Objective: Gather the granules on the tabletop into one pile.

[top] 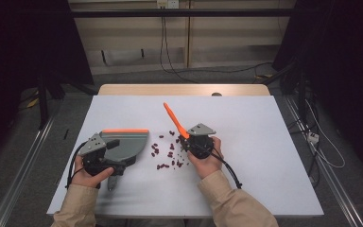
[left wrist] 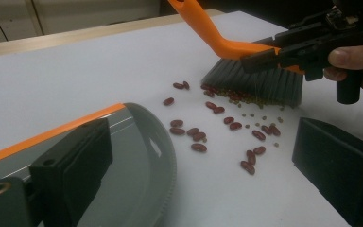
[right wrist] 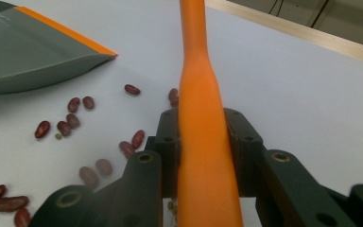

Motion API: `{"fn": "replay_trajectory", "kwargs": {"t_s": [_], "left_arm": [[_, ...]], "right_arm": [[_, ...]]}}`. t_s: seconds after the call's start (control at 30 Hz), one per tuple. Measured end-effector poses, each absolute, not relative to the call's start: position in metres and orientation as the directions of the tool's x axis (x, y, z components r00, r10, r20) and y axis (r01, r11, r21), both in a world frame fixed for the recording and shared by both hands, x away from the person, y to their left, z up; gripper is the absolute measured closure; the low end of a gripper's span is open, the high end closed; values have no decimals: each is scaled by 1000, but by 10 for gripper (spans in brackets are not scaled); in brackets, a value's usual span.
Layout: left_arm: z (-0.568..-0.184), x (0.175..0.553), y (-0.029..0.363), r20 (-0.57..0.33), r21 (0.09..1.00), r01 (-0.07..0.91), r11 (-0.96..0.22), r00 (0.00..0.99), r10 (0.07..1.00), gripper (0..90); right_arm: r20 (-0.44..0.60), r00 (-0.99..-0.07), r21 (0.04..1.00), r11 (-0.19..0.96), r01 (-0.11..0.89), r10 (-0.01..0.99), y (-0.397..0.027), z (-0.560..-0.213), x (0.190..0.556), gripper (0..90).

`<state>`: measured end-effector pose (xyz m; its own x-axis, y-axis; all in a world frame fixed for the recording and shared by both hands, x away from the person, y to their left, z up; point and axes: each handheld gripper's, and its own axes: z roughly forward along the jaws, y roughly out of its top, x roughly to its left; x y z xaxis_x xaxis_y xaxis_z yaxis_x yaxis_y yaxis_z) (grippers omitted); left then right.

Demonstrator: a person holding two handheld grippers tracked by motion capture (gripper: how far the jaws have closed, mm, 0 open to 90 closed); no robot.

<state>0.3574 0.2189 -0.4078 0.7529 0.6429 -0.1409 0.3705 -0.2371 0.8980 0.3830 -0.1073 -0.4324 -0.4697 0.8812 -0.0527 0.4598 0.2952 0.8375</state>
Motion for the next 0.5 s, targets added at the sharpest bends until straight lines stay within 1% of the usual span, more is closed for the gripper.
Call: {"fn": "replay_trajectory", "kwargs": {"t_s": [0.27, 0.43, 0.5], "left_arm": [[-407, 357, 220, -138, 898, 369, -240, 753, 644, 57], [-407, 357, 221, -142, 898, 372, -233, 749, 647, 57], [-407, 357, 221, -143, 899, 372, -233, 749, 647, 57]], "right_arm": [[-55, -502, 842, 311, 441, 863, -106, -428, 380, 709], [-44, -532, 865, 298, 402, 846, -119, -416, 387, 709], [-52, -570, 876, 311, 368, 820, -124, -413, 394, 709]]}}
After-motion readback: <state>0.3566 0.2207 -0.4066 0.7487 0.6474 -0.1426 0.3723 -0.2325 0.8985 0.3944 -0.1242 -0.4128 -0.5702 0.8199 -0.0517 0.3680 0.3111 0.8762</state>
